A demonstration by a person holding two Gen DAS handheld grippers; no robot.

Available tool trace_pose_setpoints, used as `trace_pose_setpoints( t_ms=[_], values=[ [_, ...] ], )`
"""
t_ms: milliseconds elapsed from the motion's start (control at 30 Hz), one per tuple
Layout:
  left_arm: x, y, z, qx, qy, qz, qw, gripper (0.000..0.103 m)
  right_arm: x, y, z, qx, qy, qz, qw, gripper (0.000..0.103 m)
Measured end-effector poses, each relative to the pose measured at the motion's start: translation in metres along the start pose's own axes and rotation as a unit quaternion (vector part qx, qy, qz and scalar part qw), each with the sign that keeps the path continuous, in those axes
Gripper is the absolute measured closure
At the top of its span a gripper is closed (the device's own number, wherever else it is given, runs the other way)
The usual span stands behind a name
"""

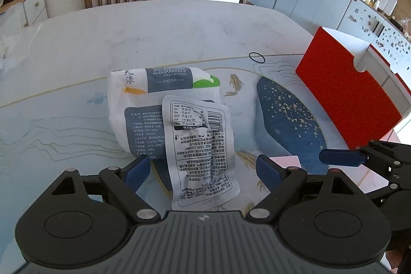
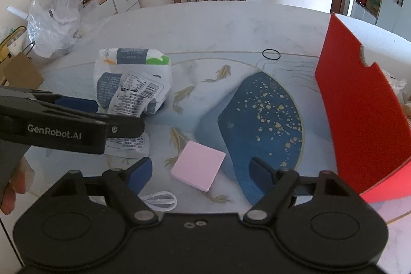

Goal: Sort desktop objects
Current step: 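Grasp the printed sachet with the left tool while the right tool grasps the pink sticky-note pad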

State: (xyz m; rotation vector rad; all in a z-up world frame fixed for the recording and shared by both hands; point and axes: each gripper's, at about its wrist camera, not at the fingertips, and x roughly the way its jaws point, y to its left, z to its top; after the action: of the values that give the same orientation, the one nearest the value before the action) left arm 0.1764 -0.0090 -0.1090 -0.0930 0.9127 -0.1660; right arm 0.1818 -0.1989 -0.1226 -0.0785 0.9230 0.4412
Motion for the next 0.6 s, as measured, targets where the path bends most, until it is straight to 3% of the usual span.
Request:
trace_pose_setpoints(
  t_ms=[267,600],
  values=[
    [0.008,-0.008,-0.001,0.013,0.003,0.006,0.9999,0.013,0.012,0.000,0.000,-0.005,0.007,-0.004,1.000,0.024],
    [0.020,-0.005,-0.005,-0.002,0.010,0.018,0.9998,0.014,0.018,0.001,-0.003,-0.022,0.010,-0.010,1.000,0.035]
  ],
)
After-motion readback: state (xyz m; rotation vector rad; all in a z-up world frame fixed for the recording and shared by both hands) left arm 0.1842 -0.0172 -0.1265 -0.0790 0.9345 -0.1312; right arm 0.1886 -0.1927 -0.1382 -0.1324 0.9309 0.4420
